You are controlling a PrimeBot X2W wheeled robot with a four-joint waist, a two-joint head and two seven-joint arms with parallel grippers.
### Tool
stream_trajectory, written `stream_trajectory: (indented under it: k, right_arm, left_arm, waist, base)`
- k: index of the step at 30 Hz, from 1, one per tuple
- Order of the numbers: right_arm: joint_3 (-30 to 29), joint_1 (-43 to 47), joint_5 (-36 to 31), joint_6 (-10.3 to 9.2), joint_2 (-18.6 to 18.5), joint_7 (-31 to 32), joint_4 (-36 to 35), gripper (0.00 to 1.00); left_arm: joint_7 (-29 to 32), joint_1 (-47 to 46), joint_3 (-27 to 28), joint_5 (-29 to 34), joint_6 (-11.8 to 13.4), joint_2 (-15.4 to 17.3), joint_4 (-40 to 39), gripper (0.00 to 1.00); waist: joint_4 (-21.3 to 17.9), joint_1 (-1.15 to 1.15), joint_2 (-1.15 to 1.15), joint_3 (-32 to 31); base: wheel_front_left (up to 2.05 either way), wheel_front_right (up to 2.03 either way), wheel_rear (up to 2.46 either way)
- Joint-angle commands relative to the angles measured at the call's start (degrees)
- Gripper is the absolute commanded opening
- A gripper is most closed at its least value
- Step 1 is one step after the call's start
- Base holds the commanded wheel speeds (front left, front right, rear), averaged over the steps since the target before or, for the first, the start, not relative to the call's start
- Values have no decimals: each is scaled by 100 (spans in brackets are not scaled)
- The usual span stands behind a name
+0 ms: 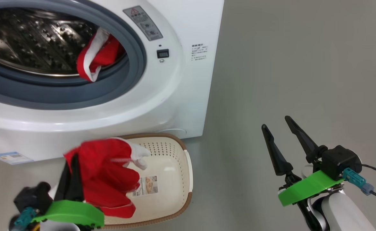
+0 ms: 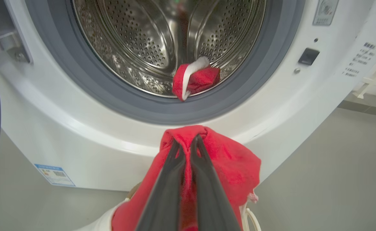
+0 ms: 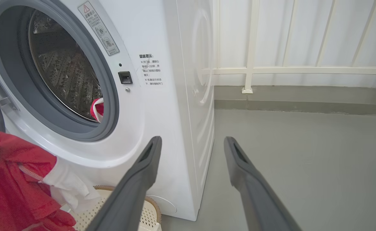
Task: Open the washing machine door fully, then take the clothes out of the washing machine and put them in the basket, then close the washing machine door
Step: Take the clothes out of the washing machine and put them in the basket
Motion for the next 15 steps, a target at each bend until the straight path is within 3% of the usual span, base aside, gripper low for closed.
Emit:
stream_trajectory:
  k: [1,15]
  right_arm:
    - [131,-119,-3,37,7,-37,-164,100]
    - [103,-463,12,37,46,-37,-264,100]
  left_arm:
    - [-50,-94,172,-72,-55,56,81,0]
    - [150,-1693,-39,-575,-543,-54,3316,0]
  waist:
    - [-51,0,0,113]
    - [-259,0,0,971]
  base:
    - [0,0,0]
    - [0,0,0]
